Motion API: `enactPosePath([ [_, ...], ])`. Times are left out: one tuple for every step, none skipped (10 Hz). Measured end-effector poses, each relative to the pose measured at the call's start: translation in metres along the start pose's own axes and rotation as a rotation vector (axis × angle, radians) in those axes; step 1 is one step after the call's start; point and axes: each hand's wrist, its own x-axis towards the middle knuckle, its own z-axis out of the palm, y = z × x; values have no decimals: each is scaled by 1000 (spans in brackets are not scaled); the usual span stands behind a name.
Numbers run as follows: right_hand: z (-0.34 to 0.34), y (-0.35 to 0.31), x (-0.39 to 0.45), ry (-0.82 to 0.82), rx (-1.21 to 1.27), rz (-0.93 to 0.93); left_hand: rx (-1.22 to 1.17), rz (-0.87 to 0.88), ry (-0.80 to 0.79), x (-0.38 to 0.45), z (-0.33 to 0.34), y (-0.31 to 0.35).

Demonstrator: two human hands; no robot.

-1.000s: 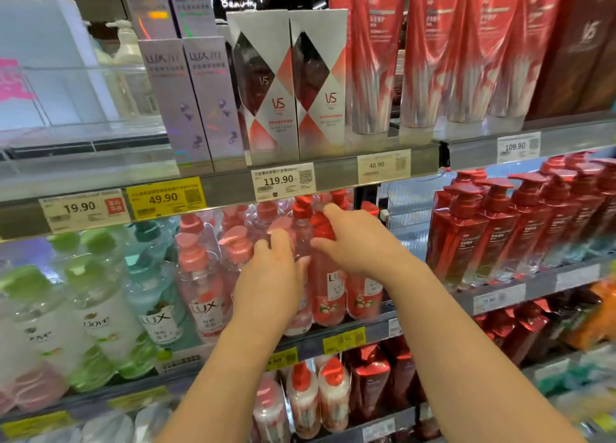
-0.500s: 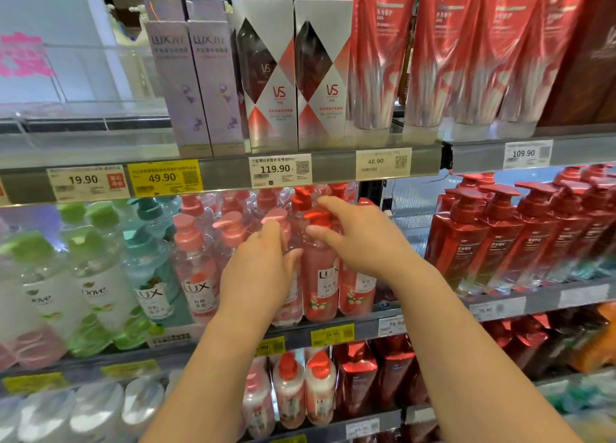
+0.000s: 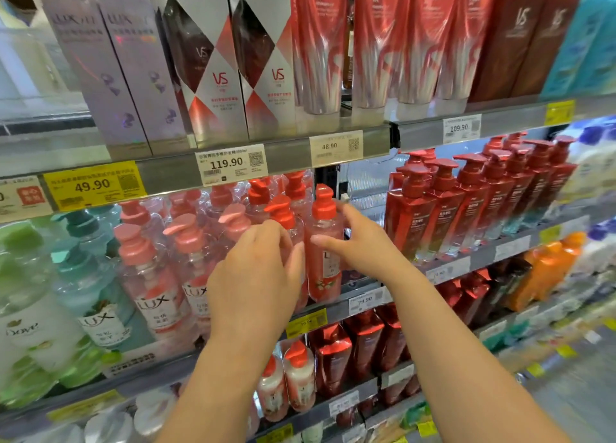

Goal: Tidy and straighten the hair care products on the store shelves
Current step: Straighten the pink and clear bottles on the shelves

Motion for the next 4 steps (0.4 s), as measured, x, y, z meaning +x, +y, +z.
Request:
enactPosePath([
  [4,1,0,-6,-25,-2,-63,16,-52,-2,6,1],
  [6,1,0,0,-72,-11,-87,14,-84,-4,12,4],
  [7,1,-2,10,-88,-16,-128,21,-78,-6,20,15],
  [-1,7,-4,-17,-35,-40,-151,26,-78,-7,28,27],
])
